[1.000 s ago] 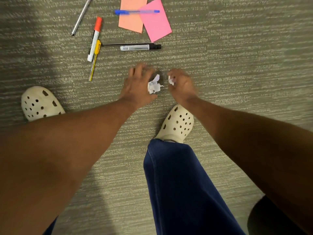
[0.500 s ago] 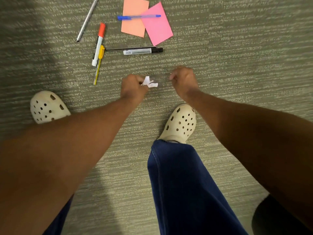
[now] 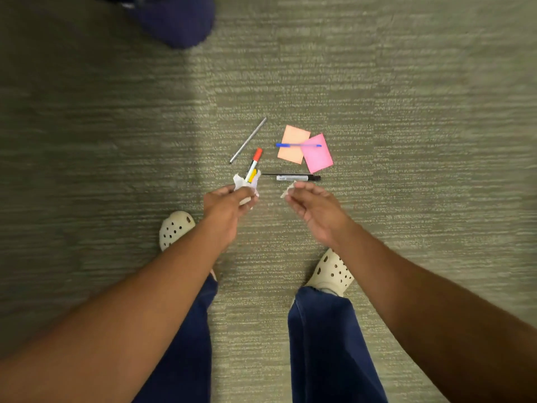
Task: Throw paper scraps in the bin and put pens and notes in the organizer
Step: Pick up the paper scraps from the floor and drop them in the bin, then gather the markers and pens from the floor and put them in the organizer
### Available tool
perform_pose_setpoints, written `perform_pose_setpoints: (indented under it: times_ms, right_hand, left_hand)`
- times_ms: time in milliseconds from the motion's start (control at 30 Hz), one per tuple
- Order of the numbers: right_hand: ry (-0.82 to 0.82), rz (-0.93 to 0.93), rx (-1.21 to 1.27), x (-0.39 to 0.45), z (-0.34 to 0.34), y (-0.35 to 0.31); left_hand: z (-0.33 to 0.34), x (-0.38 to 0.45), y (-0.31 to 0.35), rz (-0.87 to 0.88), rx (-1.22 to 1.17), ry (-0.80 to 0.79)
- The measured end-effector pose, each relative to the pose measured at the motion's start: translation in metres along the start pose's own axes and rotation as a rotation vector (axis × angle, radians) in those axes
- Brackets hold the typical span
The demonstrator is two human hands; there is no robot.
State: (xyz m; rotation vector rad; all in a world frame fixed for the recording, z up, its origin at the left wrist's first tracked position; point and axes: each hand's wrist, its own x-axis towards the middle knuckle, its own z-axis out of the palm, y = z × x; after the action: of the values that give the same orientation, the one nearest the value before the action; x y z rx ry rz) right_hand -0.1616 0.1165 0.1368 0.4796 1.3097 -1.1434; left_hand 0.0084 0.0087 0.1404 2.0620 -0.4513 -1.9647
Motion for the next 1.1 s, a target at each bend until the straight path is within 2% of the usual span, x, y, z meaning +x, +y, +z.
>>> perform_pose_setpoints:
  times_ms: [100,267,367,467,633,733,933,1000,1100]
  right_hand:
    - [-0.060,-0.030,0.143,-0.016,0.068,-0.025]
    - [-0.132,-0.088,0.189,-0.023,0.173,-0.066]
    - [-0.168,-0.123,0.154,-0.011,0.243,-0.098]
    - [-0.183,-0.164,0.077,0.007,0.317,-0.138]
    - [-0.097,-0.274,-0.051,0.039,0.401,-0.187]
    - [-0.074,-0.281,-0.097,0.051,0.413,-0.204]
    - [-0.075,-0.277,-0.054,0.055,0.380,-0.205]
    - [-0.103,-0.253,-0.010,0.053,0.351,-0.202]
    - [-0.102,-0.227,-0.034,0.051,0.294,-0.188]
  left_hand:
    - [-0.007,-0.026,0.058,0.007,-0.137,-0.034]
    - [-0.022,-0.048,0.165,0.129,-0.223,-0.129]
    - [-0.017,-0.037,0.239,0.141,-0.279,-0.093]
    - [-0.010,-0.017,0.314,0.063,-0.313,-0.080]
    - [0.010,0.013,0.407,0.075,-0.351,-0.253]
    - [0.012,0.027,0.435,0.033,-0.377,-0.388]
    - [-0.006,0.021,0.419,0.056,-0.387,-0.440]
    - [-0.018,0.020,0.395,0.087,-0.349,-0.414]
    - [-0.036,0.022,0.341,0.135,-0.142,-0.306]
